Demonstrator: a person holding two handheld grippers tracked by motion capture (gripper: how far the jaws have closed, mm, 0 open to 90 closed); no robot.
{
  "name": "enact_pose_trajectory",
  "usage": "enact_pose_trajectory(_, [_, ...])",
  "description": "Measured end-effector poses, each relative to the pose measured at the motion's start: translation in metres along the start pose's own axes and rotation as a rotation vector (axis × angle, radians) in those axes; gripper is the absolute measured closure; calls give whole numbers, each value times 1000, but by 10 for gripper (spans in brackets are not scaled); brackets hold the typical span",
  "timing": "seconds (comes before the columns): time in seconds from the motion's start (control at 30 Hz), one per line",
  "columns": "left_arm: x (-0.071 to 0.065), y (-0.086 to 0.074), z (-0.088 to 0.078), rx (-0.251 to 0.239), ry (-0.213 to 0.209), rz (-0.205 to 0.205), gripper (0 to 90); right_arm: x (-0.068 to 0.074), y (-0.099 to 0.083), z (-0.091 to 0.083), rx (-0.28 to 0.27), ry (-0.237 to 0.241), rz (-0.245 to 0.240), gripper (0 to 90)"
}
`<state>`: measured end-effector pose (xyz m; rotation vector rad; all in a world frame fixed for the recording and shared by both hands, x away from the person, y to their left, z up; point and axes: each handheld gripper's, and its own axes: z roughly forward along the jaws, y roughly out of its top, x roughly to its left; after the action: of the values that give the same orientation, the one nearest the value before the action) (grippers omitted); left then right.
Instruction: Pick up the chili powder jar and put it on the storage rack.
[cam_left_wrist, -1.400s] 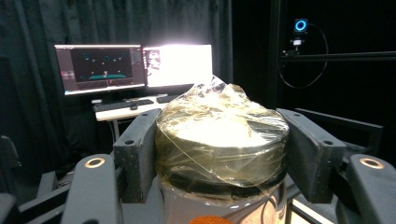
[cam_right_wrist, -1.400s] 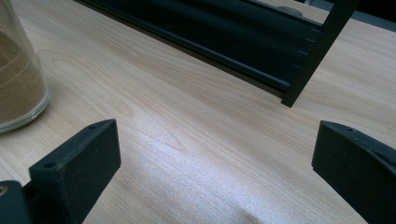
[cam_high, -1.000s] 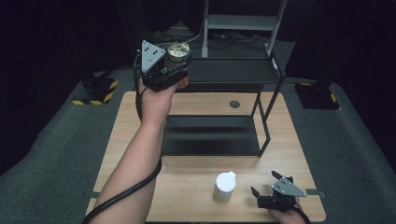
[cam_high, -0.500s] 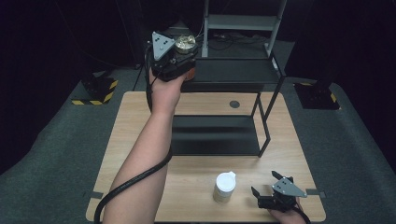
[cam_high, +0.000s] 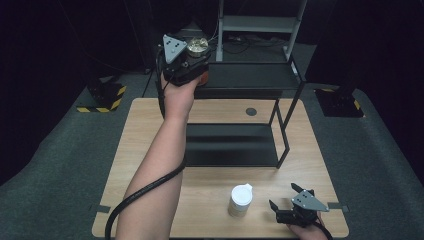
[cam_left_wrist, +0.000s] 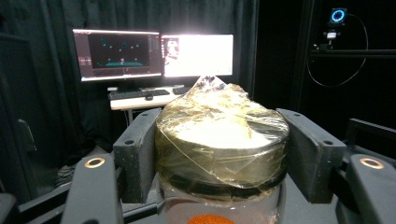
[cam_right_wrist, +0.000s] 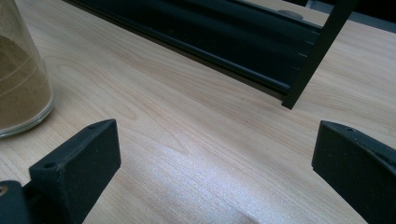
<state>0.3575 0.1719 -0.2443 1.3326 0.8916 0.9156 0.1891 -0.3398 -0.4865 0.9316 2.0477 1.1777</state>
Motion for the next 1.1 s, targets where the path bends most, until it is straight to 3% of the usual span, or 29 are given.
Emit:
enact_pose_trajectory(0.67, [5, -5, -4, -5, -9, 6, 322, 2, 1, 0, 7, -3, -10, 0])
enact_pose_trajectory(0.73, [5, -4, -3, 0, -11, 7, 295, 2, 1, 0, 6, -3, -9, 0])
enact_pose_trajectory(0.93, [6, -1, -3, 25, -15, -46, 165, 2, 1, 0, 8, -2, -13, 0])
enact_pose_trajectory(1.1, [4, -1, -10, 24, -21, -34, 58, 2, 2, 1, 10, -2, -15, 0])
